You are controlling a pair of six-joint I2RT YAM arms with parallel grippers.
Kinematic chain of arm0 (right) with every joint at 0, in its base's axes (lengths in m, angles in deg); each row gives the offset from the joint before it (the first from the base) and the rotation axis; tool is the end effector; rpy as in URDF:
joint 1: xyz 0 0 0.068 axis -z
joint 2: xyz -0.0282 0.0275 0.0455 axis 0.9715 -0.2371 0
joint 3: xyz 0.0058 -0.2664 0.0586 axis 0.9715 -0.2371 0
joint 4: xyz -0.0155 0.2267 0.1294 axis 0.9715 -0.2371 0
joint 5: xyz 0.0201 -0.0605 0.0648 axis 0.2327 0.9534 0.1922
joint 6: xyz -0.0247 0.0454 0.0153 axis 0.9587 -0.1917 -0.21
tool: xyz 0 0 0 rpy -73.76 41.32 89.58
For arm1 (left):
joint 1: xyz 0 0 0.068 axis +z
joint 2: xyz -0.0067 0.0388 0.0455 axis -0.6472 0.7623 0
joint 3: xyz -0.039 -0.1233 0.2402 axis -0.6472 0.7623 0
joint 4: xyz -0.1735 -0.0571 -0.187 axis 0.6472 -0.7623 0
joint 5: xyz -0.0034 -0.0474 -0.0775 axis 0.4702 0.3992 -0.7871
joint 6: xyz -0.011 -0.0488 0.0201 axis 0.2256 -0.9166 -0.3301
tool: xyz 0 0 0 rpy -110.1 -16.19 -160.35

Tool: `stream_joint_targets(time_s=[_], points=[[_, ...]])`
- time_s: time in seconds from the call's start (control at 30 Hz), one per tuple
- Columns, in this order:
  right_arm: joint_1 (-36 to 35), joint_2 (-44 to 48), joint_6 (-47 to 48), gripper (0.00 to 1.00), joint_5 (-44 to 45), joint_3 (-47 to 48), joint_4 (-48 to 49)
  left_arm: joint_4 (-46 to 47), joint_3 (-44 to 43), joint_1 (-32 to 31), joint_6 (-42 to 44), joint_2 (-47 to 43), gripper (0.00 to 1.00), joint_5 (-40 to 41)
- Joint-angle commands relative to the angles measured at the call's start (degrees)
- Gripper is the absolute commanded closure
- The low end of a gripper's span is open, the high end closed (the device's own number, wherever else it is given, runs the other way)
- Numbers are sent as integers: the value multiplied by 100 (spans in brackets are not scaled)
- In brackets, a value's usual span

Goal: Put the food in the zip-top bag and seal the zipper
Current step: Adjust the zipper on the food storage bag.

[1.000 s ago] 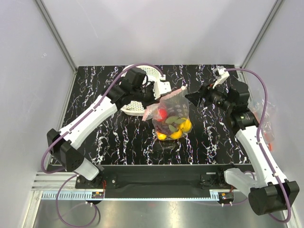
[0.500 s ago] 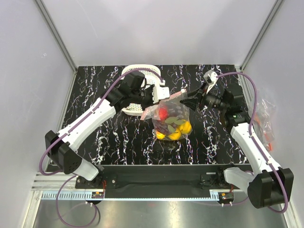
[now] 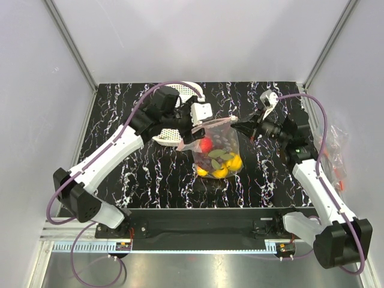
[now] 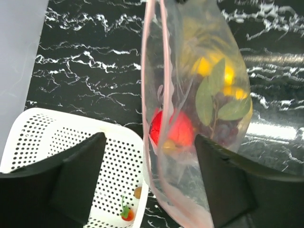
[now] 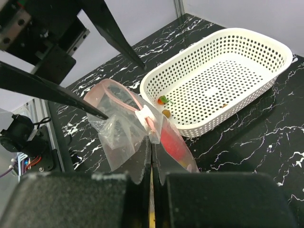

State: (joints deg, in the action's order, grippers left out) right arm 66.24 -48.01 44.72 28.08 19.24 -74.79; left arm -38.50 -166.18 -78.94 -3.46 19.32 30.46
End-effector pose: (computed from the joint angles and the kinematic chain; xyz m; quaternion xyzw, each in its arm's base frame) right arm 0.2321 0.0686 0.3491 -0.2953 0.6533 0.4029 0.5689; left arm 0.2462 -0.2174 0.3821 0.6067 0.6147 -0.2180 0.4545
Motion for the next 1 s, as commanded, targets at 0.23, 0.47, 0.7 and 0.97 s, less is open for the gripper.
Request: stream_joint_targets(time_s=[0.23,0.47,0.7,0.97], points=[[-33,643,-232,100,359,-171,250,1038,-1200,-59,-2012,15,28,-464],[-121,564,-171,100,324,-74,92,-97,-2512,-585,-1337,790,29,-613],[-191,573,-109,100,333,5,30,-344,-2952,-867,-1116,1238,43,-692],[-235,600,-57,100,298,-21,13,-608,-3349,-938,-1063,1635,65,-543]])
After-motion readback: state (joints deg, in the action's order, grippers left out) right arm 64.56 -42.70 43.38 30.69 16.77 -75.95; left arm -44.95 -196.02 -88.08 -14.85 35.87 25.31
